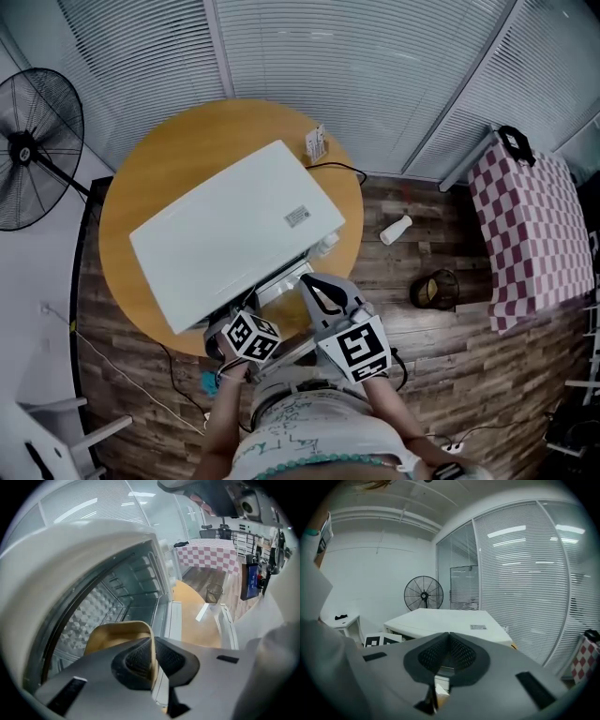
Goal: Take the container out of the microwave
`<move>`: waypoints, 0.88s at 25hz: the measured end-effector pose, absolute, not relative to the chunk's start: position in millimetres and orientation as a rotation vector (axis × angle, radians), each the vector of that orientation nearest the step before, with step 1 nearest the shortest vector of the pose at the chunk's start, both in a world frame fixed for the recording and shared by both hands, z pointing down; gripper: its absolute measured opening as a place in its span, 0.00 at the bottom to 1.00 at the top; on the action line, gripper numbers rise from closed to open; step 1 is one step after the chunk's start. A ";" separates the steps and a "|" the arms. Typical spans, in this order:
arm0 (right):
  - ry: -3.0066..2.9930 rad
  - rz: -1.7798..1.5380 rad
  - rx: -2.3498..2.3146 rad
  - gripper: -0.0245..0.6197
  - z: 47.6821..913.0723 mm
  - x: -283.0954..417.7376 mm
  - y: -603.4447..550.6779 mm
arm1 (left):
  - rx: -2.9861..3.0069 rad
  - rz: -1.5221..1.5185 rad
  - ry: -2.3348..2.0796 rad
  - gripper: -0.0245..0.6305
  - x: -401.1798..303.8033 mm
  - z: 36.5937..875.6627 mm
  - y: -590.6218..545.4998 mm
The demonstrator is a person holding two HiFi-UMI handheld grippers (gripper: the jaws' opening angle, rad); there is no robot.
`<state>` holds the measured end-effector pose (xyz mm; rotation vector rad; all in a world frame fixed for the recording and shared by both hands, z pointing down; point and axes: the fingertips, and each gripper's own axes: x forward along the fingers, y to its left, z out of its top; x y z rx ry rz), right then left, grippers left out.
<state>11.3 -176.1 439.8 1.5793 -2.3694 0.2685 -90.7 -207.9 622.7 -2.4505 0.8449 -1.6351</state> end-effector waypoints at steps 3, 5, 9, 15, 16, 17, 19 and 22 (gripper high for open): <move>-2.381 0.262 1.564 0.03 438.5 11.3 -175.6 | -2.505 -1.628 0.871 0.08 -90.4 621.6 -204.6; -2.389 0.260 1.551 0.03 439.1 11.6 -175.3 | -2.508 -1.632 0.890 0.08 -90.9 621.0 -202.6; -2.408 0.259 1.518 0.03 441.2 10.3 -172.3 | -2.508 -1.634 0.924 0.08 -90.2 618.2 -195.1; -2.439 0.252 1.465 0.03 444.2 8.4 -172.5 | -2.523 -1.618 0.970 0.08 -84.6 613.0 -188.4; -2.443 0.247 1.456 0.03 444.6 8.6 -172.0 | -2.524 -1.617 0.976 0.08 -83.3 612.5 -186.8; -2.447 0.243 1.446 0.03 444.8 9.0 -171.6 | -2.525 -1.616 0.982 0.08 -82.0 611.7 -185.5; -2.454 0.234 1.428 0.03 445.0 10.2 -171.1 | -2.523 -1.613 0.996 0.08 -79.7 609.8 -183.6; -2.462 0.230 1.401 0.03 447.1 12.3 -170.5 | -2.525 -1.612 1.015 0.08 -75.5 608.3 -180.5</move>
